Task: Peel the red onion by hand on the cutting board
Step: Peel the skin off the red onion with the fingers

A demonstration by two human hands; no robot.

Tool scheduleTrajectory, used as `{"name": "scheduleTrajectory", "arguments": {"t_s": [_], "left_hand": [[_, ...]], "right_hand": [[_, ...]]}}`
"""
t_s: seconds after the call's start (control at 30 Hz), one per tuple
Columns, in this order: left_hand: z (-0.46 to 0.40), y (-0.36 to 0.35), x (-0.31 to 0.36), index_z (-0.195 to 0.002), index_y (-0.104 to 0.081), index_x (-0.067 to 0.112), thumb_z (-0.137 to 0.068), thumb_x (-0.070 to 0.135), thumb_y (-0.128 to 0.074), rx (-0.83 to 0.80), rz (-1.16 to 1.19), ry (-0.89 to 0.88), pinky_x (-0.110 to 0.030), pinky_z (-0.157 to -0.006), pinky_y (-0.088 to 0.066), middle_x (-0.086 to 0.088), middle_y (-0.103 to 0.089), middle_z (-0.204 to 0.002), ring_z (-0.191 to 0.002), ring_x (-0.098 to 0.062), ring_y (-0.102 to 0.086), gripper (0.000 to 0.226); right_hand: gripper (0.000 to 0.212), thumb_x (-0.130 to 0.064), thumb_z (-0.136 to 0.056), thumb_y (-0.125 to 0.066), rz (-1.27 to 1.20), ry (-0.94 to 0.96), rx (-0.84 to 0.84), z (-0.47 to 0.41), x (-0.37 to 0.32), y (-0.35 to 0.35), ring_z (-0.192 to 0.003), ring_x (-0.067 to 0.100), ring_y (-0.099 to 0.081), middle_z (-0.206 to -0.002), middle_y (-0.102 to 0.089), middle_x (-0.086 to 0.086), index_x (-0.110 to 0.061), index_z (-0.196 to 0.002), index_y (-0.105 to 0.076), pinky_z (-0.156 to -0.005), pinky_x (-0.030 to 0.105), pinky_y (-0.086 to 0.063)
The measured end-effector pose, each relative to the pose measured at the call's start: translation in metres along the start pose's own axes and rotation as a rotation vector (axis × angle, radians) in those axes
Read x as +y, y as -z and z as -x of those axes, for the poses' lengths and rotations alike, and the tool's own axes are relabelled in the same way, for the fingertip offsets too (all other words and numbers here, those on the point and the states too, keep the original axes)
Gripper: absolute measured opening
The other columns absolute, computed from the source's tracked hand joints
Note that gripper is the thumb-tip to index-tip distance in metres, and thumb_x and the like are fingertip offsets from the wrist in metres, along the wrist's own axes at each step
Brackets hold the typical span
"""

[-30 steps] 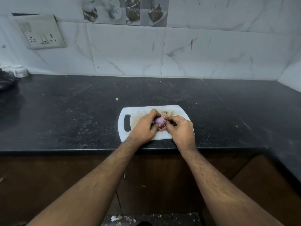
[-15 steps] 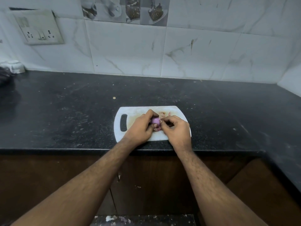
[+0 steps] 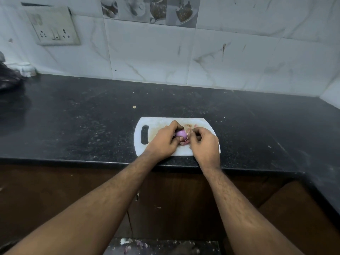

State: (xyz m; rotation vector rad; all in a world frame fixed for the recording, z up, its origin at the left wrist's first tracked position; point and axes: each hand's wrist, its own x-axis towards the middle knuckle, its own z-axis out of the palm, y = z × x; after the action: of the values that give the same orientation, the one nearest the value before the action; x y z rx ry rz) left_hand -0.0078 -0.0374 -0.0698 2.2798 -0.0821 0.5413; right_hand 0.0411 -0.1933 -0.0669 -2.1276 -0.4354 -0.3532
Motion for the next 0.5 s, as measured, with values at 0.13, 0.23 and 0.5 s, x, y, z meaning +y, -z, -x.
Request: {"name": "scheduleTrajectory", "arguments": {"t_s": [0.13, 0.23, 0.5], "left_hand": [[-0.0042, -0.0027, -0.0036, -0.118, -0.054, 0.015, -0.096, 0.017, -0.061, -0.003, -0.035, -0.03, -0.048, -0.092, -0.052, -0.003, -0.069, -0.109, -0.102, -0.022, -0.063, 0.023], [-0.0063, -0.0053, -0.0063, -0.118, -0.054, 0.013, -0.096, 0.015, -0.062, 0.003, -0.037, -0.04, -0.047, -0.092, -0.053, -0.004, -0.069, -0.11, -0.103, -0.022, -0.064, 0.023], [-0.0057, -0.0037, -0.0038, -0.122, -0.053, 0.012, -0.098, 0.012, -0.061, -0.012, -0.021, -0.03, -0.042, -0.095, -0.054, -0.005, -0.07, -0.114, -0.105, -0.02, -0.065, 0.025]], "right_hand": [[0.019, -0.031, -0.101, -0.062, -0.009, 0.083, 0.001, -0.0004, -0.0016, 0.0013, -0.087, 0.001, -0.063, -0.102, -0.071, -0.011, -0.019, -0.11, -0.073, -0.075, 0.011, -0.048], [0.013, -0.028, -0.098, -0.066, 0.024, 0.087, -0.018, -0.0023, 0.0025, 0.0003, -0.088, 0.002, -0.063, -0.102, -0.069, -0.012, -0.02, -0.106, -0.072, -0.077, 0.016, -0.05], [0.021, -0.026, -0.105, -0.052, 0.224, 0.052, -0.092, -0.0087, 0.0061, -0.005, -0.091, 0.012, -0.06, -0.114, -0.068, -0.004, -0.017, -0.118, -0.066, -0.076, 0.033, -0.051]]}}
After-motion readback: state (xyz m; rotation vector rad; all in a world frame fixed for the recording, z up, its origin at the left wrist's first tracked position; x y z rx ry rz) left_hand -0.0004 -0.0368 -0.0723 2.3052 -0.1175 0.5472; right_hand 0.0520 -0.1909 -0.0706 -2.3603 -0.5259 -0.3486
